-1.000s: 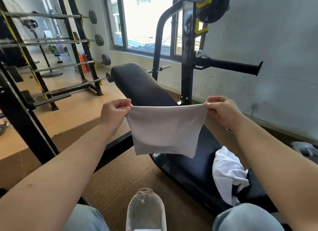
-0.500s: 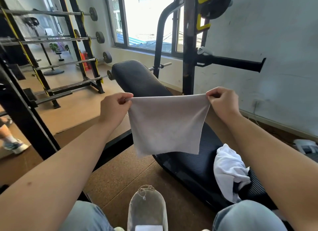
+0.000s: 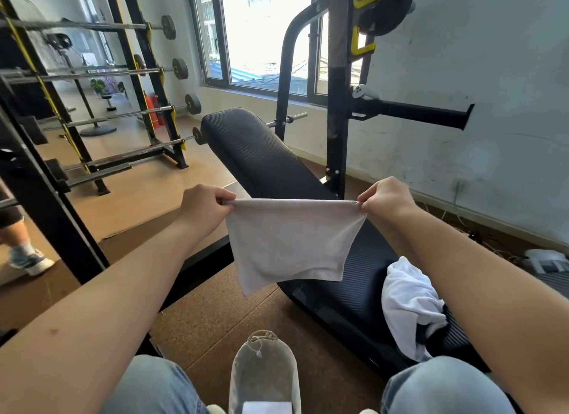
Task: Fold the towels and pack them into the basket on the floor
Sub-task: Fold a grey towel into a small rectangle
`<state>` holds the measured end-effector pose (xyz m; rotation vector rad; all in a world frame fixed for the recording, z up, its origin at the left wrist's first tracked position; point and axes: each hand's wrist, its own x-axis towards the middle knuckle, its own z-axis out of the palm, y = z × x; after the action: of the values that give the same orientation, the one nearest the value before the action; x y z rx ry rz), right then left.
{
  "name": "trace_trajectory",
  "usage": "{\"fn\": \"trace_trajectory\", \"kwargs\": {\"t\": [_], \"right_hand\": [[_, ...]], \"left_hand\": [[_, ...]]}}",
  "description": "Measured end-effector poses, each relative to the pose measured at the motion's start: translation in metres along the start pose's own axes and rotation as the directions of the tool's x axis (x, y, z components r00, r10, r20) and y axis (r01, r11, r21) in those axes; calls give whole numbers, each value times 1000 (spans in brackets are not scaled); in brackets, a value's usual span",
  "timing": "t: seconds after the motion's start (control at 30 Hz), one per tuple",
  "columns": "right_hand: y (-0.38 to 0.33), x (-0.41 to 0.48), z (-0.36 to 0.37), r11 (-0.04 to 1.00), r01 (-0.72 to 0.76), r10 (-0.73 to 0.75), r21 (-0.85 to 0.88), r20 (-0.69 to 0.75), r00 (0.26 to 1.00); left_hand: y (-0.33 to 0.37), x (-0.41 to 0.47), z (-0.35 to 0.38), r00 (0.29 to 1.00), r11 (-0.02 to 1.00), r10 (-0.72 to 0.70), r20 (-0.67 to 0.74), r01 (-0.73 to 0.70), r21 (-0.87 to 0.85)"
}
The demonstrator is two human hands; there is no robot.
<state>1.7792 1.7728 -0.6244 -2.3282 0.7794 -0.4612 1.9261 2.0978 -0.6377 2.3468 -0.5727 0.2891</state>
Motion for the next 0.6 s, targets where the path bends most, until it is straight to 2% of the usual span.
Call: {"fn": "trace_trajectory", "kwargs": {"t": [0.1, 0.2, 0.33, 0.47, 0.6], "right_hand": [[0, -2, 2, 998, 48, -48, -51, 10, 999], [0, -4, 2, 994, 107, -107, -8, -34, 994], [-2, -7, 1, 966, 124, -104, 226, -100, 990], [-3, -11, 11, 833, -69, 30, 548, 80, 996], [-2, -27, 24, 801, -41, -39, 597, 120, 992]], "left_hand": [[-6, -2, -3, 1000, 1000, 8, -12, -8, 14], [-9, -3, -8, 999, 1000, 9, -36, -8, 14], [-8, -5, -18, 997, 1000, 16, -72, -16, 6], [-6, -12, -23, 999, 999, -36, 3, 36, -14], [-16, -22, -20, 981, 986, -164, 101, 165, -1]]}}
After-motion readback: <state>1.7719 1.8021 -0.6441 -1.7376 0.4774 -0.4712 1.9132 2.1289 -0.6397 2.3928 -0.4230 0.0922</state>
